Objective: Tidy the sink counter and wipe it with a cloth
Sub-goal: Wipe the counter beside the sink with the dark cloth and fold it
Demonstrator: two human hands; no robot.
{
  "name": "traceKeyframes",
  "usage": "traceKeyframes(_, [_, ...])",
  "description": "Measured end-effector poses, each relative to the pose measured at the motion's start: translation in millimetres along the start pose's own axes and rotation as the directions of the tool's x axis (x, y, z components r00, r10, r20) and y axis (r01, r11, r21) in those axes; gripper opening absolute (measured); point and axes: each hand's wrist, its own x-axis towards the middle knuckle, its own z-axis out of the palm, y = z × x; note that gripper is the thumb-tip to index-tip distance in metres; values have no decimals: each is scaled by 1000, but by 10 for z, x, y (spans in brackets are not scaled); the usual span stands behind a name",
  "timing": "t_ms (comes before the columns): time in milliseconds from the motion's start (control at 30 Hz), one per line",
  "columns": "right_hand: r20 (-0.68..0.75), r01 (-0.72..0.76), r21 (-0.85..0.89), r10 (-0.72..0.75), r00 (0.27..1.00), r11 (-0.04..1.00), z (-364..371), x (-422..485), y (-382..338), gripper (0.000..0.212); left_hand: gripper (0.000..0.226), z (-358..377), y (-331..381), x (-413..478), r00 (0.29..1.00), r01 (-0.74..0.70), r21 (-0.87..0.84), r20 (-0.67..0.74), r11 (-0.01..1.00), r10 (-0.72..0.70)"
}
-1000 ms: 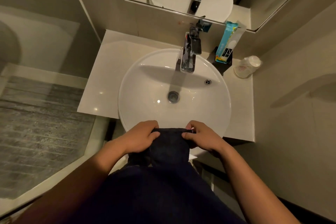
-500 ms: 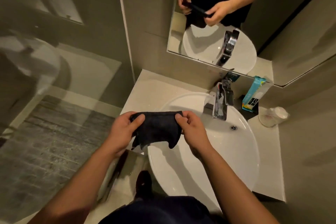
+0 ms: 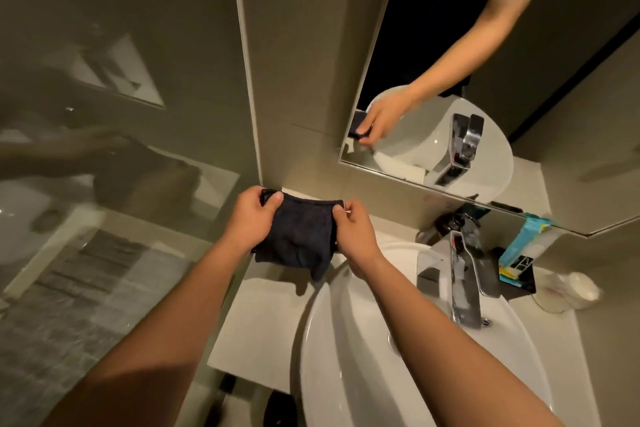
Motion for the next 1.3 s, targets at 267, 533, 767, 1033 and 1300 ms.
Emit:
traceKeyframes(267, [-3,-30,-337,31,1000,941,81,1007,380,36,50,401,-249,855,999,44,251,-7,967,-44])
traceKeyframes(533, [11,106,-510,-117,993,854,-57,651,565,26,40,652,-757,555,991,-113,407,-20,906,133])
traceKeyframes(767, [-214,45,-739,-298,930,672,-304,-70,828,40,62,998,-745,556,980,-200,664,145,720,138])
traceKeyframes(1033, [-241,-152,-815,-89,966,559,-261,-287,1161,78,124,1415,-817,571,990,-112,820,142,562,-9])
traceKeyframes(1300, [-233,-150,-856,-110,966,494,-250,-288,1241,78,81,1318,-996,570,975,-217,815,207,538,80])
